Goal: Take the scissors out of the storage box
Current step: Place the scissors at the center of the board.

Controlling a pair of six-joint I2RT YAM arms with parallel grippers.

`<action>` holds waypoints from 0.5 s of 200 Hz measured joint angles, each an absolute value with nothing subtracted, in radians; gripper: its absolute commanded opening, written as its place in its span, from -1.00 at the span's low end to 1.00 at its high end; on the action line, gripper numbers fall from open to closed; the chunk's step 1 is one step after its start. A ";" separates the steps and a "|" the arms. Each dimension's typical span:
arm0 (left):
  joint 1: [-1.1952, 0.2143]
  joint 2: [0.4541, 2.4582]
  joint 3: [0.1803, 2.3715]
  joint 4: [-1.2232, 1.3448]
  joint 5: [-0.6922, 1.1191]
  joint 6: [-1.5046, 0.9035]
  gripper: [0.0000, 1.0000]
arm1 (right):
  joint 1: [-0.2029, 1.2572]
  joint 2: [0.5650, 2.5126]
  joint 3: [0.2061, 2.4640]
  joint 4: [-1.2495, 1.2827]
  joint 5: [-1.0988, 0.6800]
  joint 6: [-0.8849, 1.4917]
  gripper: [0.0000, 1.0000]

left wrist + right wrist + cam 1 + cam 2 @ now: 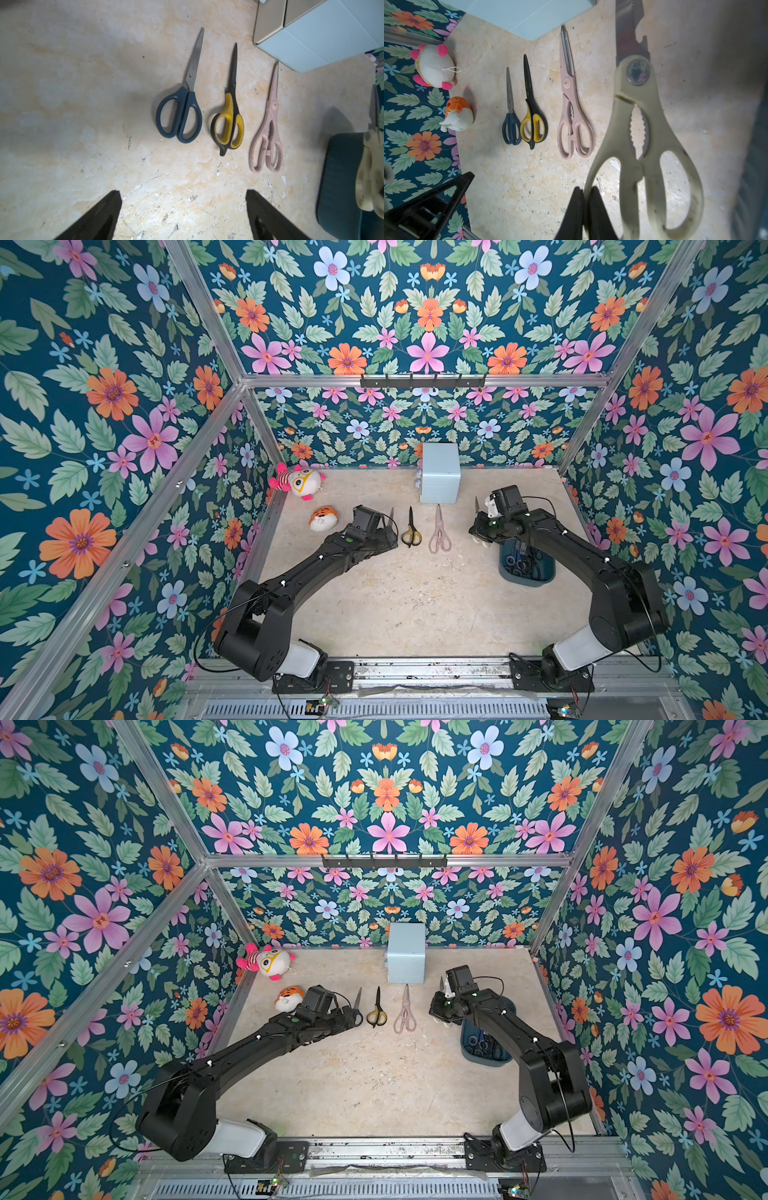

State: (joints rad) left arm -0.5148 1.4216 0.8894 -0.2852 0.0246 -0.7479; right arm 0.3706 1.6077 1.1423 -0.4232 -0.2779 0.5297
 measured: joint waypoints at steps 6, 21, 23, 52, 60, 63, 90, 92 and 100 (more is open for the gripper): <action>-0.515 1.414 0.880 -0.285 0.020 -0.756 0.97 | 0.375 1.637 1.157 -0.425 -0.273 0.529 -1.00; -0.515 1.399 0.861 -0.285 0.012 -0.756 0.97 | 0.383 1.707 1.186 -0.427 -0.247 0.524 -1.00; -0.515 1.398 0.859 -0.285 0.010 -0.756 0.96 | 0.384 1.716 1.189 -0.429 -0.243 0.523 -1.00; -0.515 1.379 0.837 -0.284 -0.001 -0.768 0.96 | 0.418 1.811 1.244 -0.464 -0.181 0.507 -1.00; -0.515 1.376 0.833 -0.284 -0.002 -0.780 0.97 | 0.426 1.833 1.260 -0.470 -0.168 0.501 -1.00; -0.515 1.375 0.832 -0.284 -0.002 -0.779 0.97 | 0.428 1.841 1.264 -0.470 -0.164 0.499 -1.00; -0.515 1.368 0.823 -0.285 -0.007 -0.785 0.97 | 0.447 1.907 1.302 -0.488 -0.102 0.477 -1.00; -0.515 1.368 0.823 -0.284 -0.008 -0.786 0.96 | 0.448 1.910 1.304 -0.490 -0.099 0.476 -1.00; -0.515 1.365 0.821 -0.283 -0.010 -0.786 0.96 | 0.456 1.923 1.314 -0.498 -0.088 0.476 -1.00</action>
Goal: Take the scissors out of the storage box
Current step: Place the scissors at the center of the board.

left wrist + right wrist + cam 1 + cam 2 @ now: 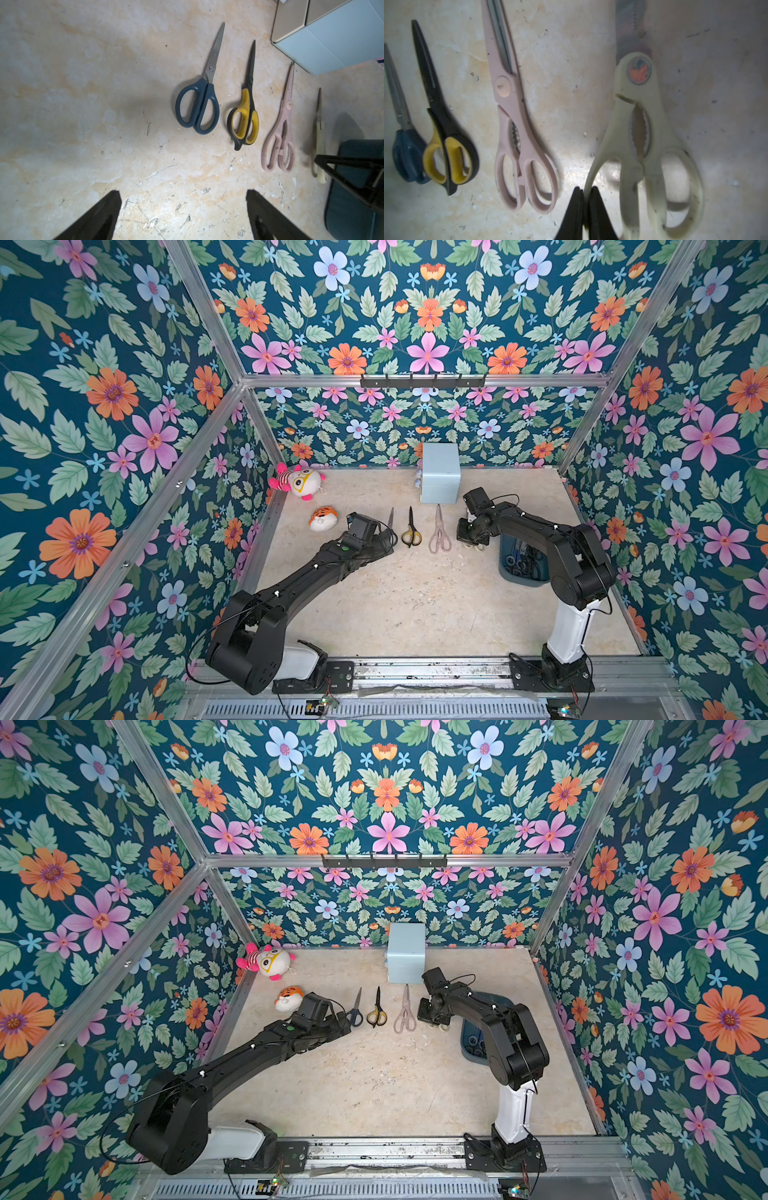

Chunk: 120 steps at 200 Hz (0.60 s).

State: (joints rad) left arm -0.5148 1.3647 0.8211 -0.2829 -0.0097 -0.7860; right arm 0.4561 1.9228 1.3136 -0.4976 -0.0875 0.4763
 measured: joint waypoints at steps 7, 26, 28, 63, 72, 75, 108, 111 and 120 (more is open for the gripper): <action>-0.515 1.362 0.818 -0.284 -0.012 -0.789 0.97 | 0.461 1.932 1.320 -0.503 -0.075 0.476 -1.00; -0.515 1.358 0.810 -0.285 -0.014 -0.804 0.97 | 0.470 1.953 1.331 -0.508 -0.052 0.471 -1.00; -0.515 1.357 0.809 -0.285 -0.015 -0.804 0.96 | 0.470 1.954 1.332 -0.509 -0.051 0.471 -1.00; -0.515 1.336 0.799 -0.285 -0.024 -0.809 0.96 | 0.475 1.983 1.342 -0.517 -0.022 0.469 -1.00; -0.515 1.330 0.797 -0.285 -0.027 -0.810 0.96 | 0.477 1.988 1.346 -0.520 -0.019 0.469 -0.89; -0.515 1.328 0.796 -0.285 -0.028 -0.811 0.96 | 0.477 1.990 1.347 -0.521 -0.019 0.469 -0.85; -0.515 1.313 0.793 -0.292 -0.036 -0.812 0.97 | 0.488 1.998 1.365 -0.529 -0.027 0.470 -0.51; -0.515 1.312 0.793 -0.293 -0.036 -0.812 0.97 | 0.489 1.998 1.367 -0.530 -0.028 0.469 -0.50; -0.515 1.310 0.793 -0.294 -0.039 -0.812 0.96 | 0.491 1.998 1.375 -0.535 -0.027 0.469 -0.47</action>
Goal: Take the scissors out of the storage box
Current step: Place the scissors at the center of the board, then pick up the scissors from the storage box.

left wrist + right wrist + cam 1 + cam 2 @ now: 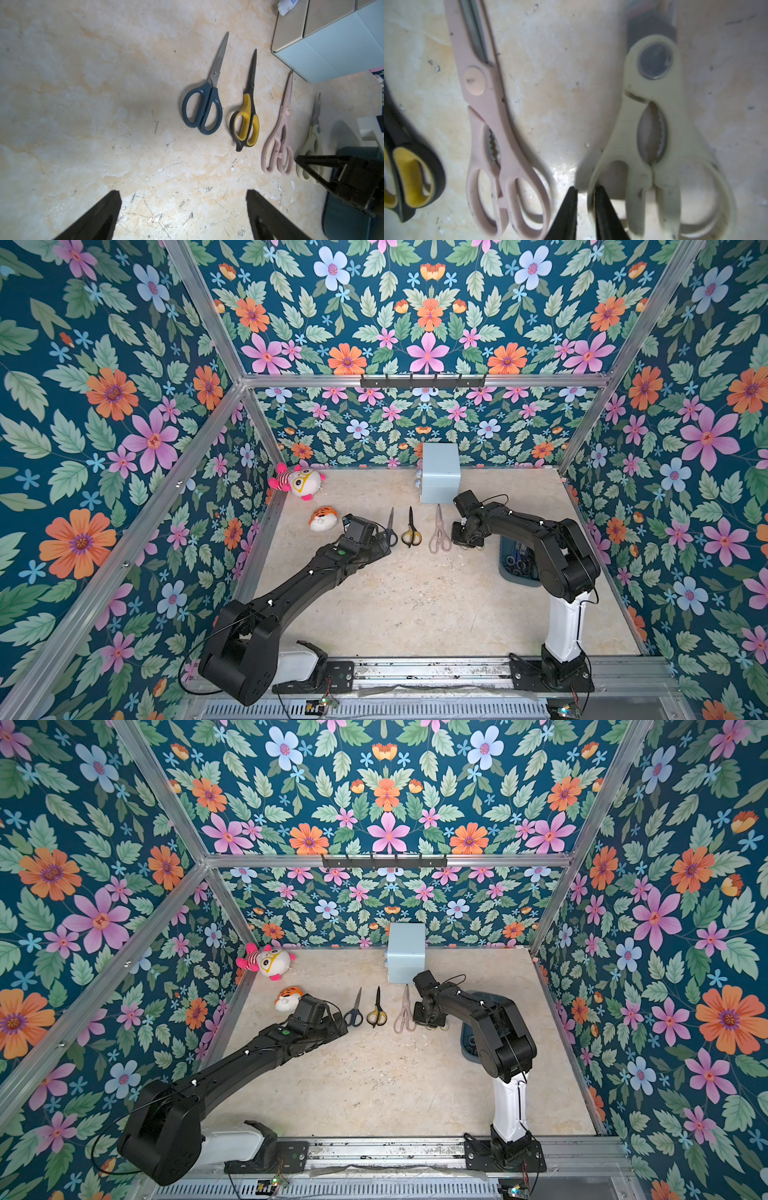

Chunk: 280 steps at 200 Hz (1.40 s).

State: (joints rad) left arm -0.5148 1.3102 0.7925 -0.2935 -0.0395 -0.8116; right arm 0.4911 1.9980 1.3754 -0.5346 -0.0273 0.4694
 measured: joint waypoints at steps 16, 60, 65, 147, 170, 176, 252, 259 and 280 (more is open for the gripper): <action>-0.515 1.310 0.796 -0.298 -0.043 -0.812 0.96 | 0.492 1.997 1.402 -0.544 -0.030 0.470 -0.42; -0.515 1.330 0.841 -0.316 -0.039 -0.800 0.95 | 0.489 1.935 1.475 -0.599 -0.027 0.469 -0.40; -0.515 1.335 0.848 -0.316 -0.033 -0.795 0.95 | 0.489 1.920 1.477 -0.606 -0.025 0.468 -0.40; -0.516 1.477 0.971 -0.301 0.078 -0.702 0.95 | 0.373 1.612 1.295 -0.695 0.000 0.450 -0.40; -0.517 1.519 1.006 -0.283 0.105 -0.689 0.94 | 0.286 1.526 1.197 -0.704 -0.002 0.430 -0.40; -0.517 1.530 1.014 -0.277 0.111 -0.685 0.94 | 0.259 1.510 1.171 -0.707 -0.002 0.422 -0.39; -0.540 1.631 1.067 -0.247 0.178 -0.677 0.94 | -0.005 1.423 1.001 -0.708 -0.004 0.347 -0.38; -0.543 1.634 1.068 -0.244 0.181 -0.677 0.94 | -0.017 1.429 1.000 -0.704 -0.004 0.345 -0.39; -0.544 1.636 1.068 -0.236 0.182 -0.677 0.94 | -0.049 1.466 1.000 -0.682 -0.003 0.339 -0.40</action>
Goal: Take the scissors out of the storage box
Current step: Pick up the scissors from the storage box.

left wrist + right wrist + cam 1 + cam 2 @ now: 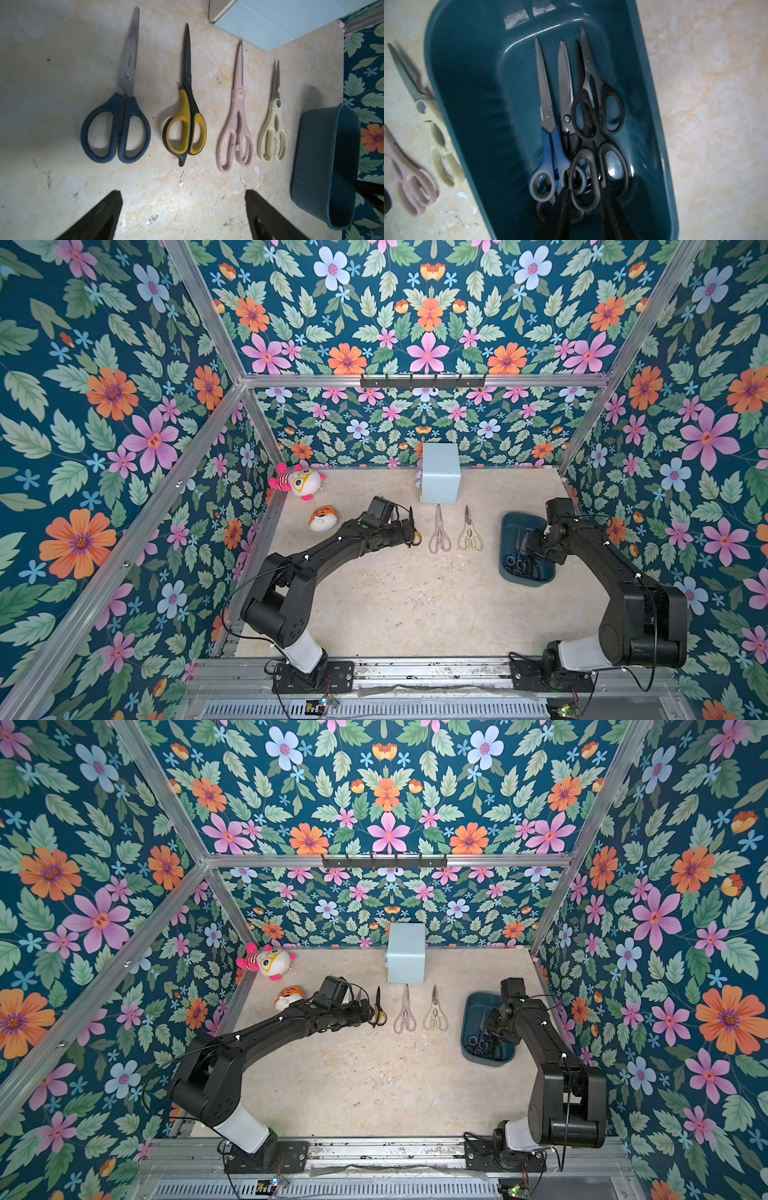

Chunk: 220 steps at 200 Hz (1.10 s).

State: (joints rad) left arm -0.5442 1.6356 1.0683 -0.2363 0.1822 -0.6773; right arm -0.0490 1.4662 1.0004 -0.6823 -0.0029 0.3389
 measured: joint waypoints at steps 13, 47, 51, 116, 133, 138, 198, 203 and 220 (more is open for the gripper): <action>-0.545 1.636 1.067 -0.235 0.184 -0.677 0.94 | -0.070 1.489 0.999 -0.669 0.000 0.334 -0.40; -0.547 1.626 1.056 -0.232 0.184 -0.678 0.94 | -0.146 1.517 0.962 -0.613 -0.023 0.317 -0.35; -0.548 1.625 1.055 -0.233 0.184 -0.678 0.94 | -0.155 1.516 0.955 -0.604 -0.042 0.316 -0.34; -0.548 1.632 1.063 -0.234 0.184 -0.677 0.94 | -0.165 1.507 0.927 -0.485 -0.208 0.288 -0.32; -0.548 1.632 1.063 -0.234 0.184 -0.677 0.94 | -0.166 1.514 0.931 -0.468 -0.232 0.287 -0.33; -0.548 1.632 1.063 -0.234 0.184 -0.677 0.94 | -0.166 1.518 0.932 -0.465 -0.236 0.287 -0.33; -0.548 1.622 1.061 -0.243 0.176 -0.677 0.94 | -0.166 1.593 0.937 -0.435 -0.271 0.286 -0.37; -0.548 1.620 1.061 -0.243 0.175 -0.677 0.94 | -0.166 1.596 0.938 -0.432 -0.272 0.286 -0.37; -0.548 1.619 1.061 -0.243 0.171 -0.677 0.94 | -0.166 1.607 0.938 -0.424 -0.273 0.284 -0.40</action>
